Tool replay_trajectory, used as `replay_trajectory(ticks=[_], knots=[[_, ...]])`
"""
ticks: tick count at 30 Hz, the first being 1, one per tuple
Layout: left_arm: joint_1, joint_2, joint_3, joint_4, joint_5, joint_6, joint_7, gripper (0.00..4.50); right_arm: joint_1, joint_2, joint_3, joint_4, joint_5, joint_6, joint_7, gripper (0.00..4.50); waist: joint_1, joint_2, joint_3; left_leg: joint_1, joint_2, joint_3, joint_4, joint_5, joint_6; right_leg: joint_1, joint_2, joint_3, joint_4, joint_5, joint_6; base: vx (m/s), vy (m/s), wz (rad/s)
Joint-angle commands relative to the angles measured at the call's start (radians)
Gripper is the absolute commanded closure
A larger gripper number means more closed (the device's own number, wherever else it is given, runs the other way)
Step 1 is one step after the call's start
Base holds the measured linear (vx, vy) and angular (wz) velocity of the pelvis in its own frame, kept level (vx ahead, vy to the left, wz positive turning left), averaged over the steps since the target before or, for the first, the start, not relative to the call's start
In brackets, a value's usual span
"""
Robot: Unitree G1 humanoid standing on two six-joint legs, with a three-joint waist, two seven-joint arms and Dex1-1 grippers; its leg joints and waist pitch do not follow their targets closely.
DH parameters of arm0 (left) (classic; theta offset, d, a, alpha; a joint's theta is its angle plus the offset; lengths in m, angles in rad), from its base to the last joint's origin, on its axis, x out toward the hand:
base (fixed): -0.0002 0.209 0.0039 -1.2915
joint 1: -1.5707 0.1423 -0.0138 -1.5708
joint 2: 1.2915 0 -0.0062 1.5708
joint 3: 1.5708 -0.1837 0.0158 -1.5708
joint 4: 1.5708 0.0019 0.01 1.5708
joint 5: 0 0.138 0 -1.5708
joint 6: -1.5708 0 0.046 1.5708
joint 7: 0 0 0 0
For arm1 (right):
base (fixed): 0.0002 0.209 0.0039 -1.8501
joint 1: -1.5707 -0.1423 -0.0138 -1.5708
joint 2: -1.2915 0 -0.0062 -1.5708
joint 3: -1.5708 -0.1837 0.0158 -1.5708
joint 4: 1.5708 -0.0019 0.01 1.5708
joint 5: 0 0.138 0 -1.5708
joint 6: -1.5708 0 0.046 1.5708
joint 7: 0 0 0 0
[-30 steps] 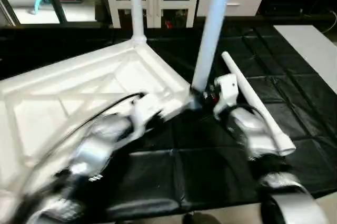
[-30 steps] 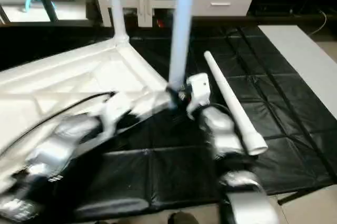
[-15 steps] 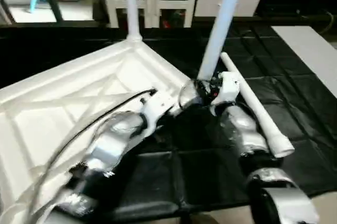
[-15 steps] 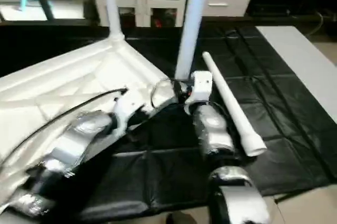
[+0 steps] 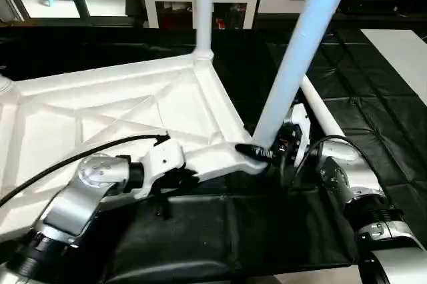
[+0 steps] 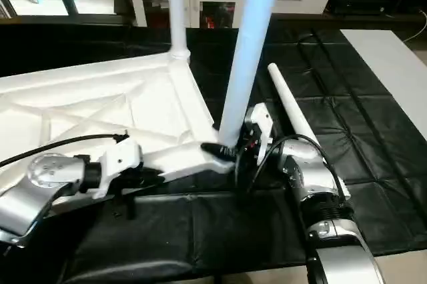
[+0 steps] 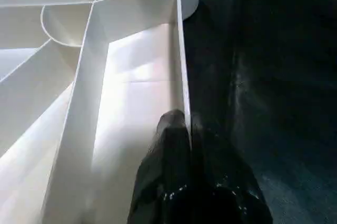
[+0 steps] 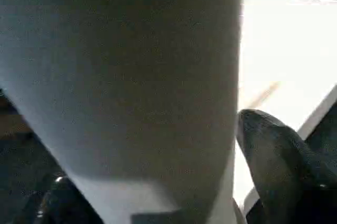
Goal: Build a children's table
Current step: Rotate leg to tighten
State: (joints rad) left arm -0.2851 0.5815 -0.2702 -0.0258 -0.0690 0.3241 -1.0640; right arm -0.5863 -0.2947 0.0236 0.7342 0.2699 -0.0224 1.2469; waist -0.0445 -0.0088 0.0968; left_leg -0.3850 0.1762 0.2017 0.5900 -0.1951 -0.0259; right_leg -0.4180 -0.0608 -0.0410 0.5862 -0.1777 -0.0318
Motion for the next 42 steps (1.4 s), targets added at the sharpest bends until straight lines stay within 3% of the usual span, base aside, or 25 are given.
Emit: replay_trajectory(ticks=[1,4,11,19,22,24,26,28,29,34,35,36,37,39,42], knots=[[0.037,0.03,-0.024,0.023,0.01,0.014,-0.05,4.5,-0.002,-0.06,-0.035,-0.039,0.033,0.0,0.019,0.99,0.003,0.009,-0.056,0.03,0.068,-0.02,-0.073,-0.115,0.123,0.046,-0.072,0.045,-0.047,-0.066,-0.3,0.0,0.0,0.0],[0.034,0.031,-0.027,0.022,0.006,0.015,-0.044,4.5,0.006,-0.061,-0.029,-0.051,0.035,0.019,0.057,0.99,0.004,0.007,-0.055,0.028,0.067,-0.02,-0.071,-0.119,0.115,0.048,-0.073,0.046,-0.045,-0.07,-0.297,0.0,0.0,0.0],[0.025,0.031,-0.037,0.024,0.003,0.013,-0.038,4.5,0.013,-0.045,-0.024,-0.045,0.031,0.036,0.037,1.69,0.004,0.01,-0.054,0.029,0.065,-0.022,-0.072,-0.166,0.081,0.044,-0.073,0.048,-0.051,-0.13,-0.288,0.0,0.0,0.0],[0.018,0.032,-0.04,0.032,0.01,0.013,-0.025,4.5,0.029,-0.032,-0.019,-0.034,0.008,0.036,-0.019,2.27,0.003,0.011,-0.053,0.029,0.065,-0.022,-0.072,-0.161,0.083,0.045,-0.071,0.047,-0.048,-0.11,-0.292,0.0,0.0,0.0],[0.005,0.014,-0.043,0.046,0.024,0.015,0.001,4.5,0.024,-0.019,-0.008,0.007,-0.045,0.026,-0.122,2.34,-0.002,0.008,-0.049,0.029,0.063,-0.025,-0.075,-0.224,0.054,0.042,-0.073,0.048,-0.058,-0.202,-0.273,0.0,0.0,0.0],[-0.008,-0.012,-0.057,0.049,0.03,0.024,0.017,4.5,0.011,0.006,-0.008,0.053,-0.088,0.023,-0.257,2.41,-0.005,0.008,-0.042,0.032,0.065,-0.027,-0.081,-0.27,0.028,0.036,-0.074,0.049,-0.065,-0.279,-0.255,0.0,0.0,0.0],[-0.025,-0.05,-0.072,0.054,0.038,0.046,0.047,4.5,-0.002,0.043,-0.023,0.088,-0.107,0.036,-0.397,2.44,-0.014,0.007,-0.037,0.035,0.06,-0.035,-0.083,-0.355,-0.021,0.032,-0.077,0.048,-0.074,-0.426,-0.214,0.0,0.0,0.0],[-0.041,-0.079,-0.08,0.066,0.05,0.067,0.078,4.5,-0.01,0.068,-0.031,0.105,-0.114,0.045,-0.475,2.48,-0.017,0.007,-0.038,0.036,0.059,-0.04,-0.083,-0.38,-0.03,0.033,-0.079,0.048,-0.078,-0.465,-0.194,0.0,0.0,0.0],[-0.068,-0.124,-0.087,0.089,0.069,0.104,0.134,4.5,-0.02,0.102,-0.045,0.126,-0.123,0.052,-0.589,2.48,-0.022,0.006,-0.036,0.039,0.059,-0.041,-0.084,-0.403,-0.039,0.025,-0.077,0.049,-0.083,-0.485,-0.181,0.0,0.0,0.0],[-0.178,-0.297,-0.063,0.211,0.124,0.232,0.375,4.5,-0.068,0.231,-0.154,0.221,-0.071,0.063,-0.984,2.52,-0.035,0.005,-0.039,0.041,0.053,-0.042,-0.08,-0.43,-0.051,0.015,-0.075,0.047,-0.09,-0.515,-0.159,0.0,0.0,0.0],[-0.2,-0.333,-0.052,0.237,0.133,0.252,0.418,4.5,-0.075,0.255,-0.172,0.239,-0.059,0.056,-1.044,2.52,-0.033,0.007,-0.04,0.047,0.054,-0.044,-0.08,-0.434,-0.055,0.012,-0.074,0.046,-0.092,-0.516,-0.154,0.0,0.0,0.0],[-0.221,-0.371,-0.042,0.259,0.133,0.272,0.449,4.5,-0.08,0.282,-0.182,0.253,-0.051,0.046,-1.094,2.52,-0.031,0.004,-0.04,0.059,0.052,-0.04,-0.077,-0.468,-0.06,0.0,-0.068,0.043,-0.098,-0.528,-0.142,0.0,0.0,0.0],[-0.235,-0.396,-0.037,0.269,0.131,0.287,0.464,4.5,-0.082,0.307,-0.186,0.262,-0.047,0.035,-1.131,2.52,-0.032,0.005,-0.038,0.062,0.048,-0.04,-0.075,-0.502,-0.059,-0.004,-0.069,0.04,-0.105,-0.551,-0.125,0.0,0.0,0.0],[-0.245,-0.411,-0.043,0.273,0.132,0.289,0.465,4.5,-0.083,0.33,-0.177,0.263,-0.052,0.024,-1.138,2.52,-0.035,0.004,-0.04,0.05,0.048,-0.049,-0.083,-0.517,-0.058,0.005,-0.068,0.035,-0.103,-0.539,-0.106,0.0,0.0,0.0],[-0.247,-0.412,-0.05,0.27,0.138,0.276,0.458,4.5,-0.089,0.348,-0.169,0.26,-0.063,0.002,-1.112,2.52,-0.039,0.004,-0.042,0.044,0.052,-0.051,-0.091,-0.526,-0.053,0.008,-0.07,0.034,-0.102,-0.482,-0.113,0.0,0.0,0.0]])
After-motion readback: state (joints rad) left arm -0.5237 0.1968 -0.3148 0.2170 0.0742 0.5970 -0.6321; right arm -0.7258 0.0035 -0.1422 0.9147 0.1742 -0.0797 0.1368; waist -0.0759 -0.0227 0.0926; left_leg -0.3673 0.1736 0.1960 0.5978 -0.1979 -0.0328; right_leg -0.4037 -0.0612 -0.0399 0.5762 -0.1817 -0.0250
